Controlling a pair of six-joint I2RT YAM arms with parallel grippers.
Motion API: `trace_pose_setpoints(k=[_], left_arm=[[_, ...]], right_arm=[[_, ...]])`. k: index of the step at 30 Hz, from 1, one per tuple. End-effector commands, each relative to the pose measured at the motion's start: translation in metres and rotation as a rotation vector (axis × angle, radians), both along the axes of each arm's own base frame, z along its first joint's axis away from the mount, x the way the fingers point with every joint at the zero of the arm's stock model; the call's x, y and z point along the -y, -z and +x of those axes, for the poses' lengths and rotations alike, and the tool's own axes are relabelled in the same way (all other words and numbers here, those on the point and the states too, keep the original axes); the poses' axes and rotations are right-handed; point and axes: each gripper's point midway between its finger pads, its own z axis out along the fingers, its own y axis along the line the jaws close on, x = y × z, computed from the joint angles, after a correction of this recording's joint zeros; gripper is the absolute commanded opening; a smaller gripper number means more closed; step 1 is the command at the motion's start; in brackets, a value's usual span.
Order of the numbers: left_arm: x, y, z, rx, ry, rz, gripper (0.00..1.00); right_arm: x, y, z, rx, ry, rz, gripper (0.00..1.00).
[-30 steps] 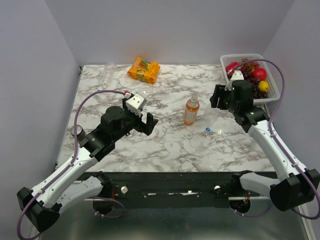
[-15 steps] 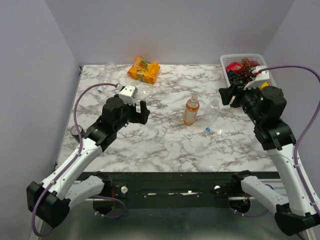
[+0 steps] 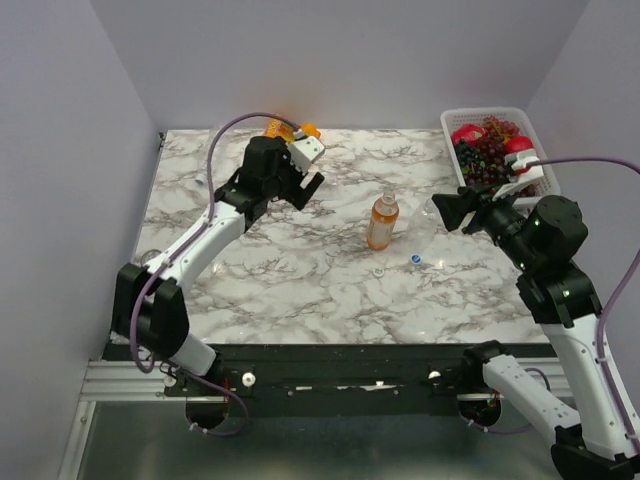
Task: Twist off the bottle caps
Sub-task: Pick up the plastic bottle from the corner of the board.
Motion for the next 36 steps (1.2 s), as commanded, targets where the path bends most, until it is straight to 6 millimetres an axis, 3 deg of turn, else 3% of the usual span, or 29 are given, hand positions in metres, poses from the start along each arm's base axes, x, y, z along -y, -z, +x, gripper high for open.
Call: trace_pose_setpoints(k=[1, 3, 5, 6, 7, 8, 9, 10, 16, 36], left_arm=[[0.013, 0.029, 0.031, -0.004, 0.190, 0.241, 0.99], [0.016, 0.027, 0.048, 0.034, 0.220, 0.295, 0.98], [0.020, 0.045, 0.061, 0.031, 0.246, 0.342, 0.98], [0.022, 0.039, 0.070, 0.064, 0.258, 0.367, 0.98], [0.023, 0.058, 0.074, 0.019, 0.270, 0.392, 0.98], [0.024, 0.062, 0.079, 0.009, 0.274, 0.408, 0.98], [0.026, 0.054, 0.088, 0.023, 0.269, 0.411, 0.98], [0.026, 0.074, 0.090, -0.027, 0.283, 0.432, 0.98], [0.034, 0.108, 0.111, -0.101, 0.299, 0.458, 0.99], [0.049, 0.185, 0.132, -0.240, 0.351, 0.477, 0.99]], right_arm=[[0.007, -0.010, -0.031, 0.042, -0.018, -0.016, 0.68], [0.015, -0.012, -0.043, 0.059, 0.004, -0.020, 0.68], [0.017, -0.013, -0.052, 0.069, 0.002, -0.017, 0.68], [0.016, -0.013, -0.054, 0.070, -0.010, -0.015, 0.68], [0.015, -0.011, -0.056, 0.069, -0.014, -0.013, 0.68], [0.015, -0.010, -0.056, 0.067, -0.018, -0.015, 0.68], [0.015, -0.009, -0.057, 0.065, -0.018, -0.017, 0.68], [0.015, -0.008, -0.056, 0.063, -0.019, -0.021, 0.68], [0.014, -0.005, -0.051, 0.053, -0.022, -0.041, 0.68], [0.016, 0.002, -0.047, 0.048, -0.001, -0.050, 0.69]])
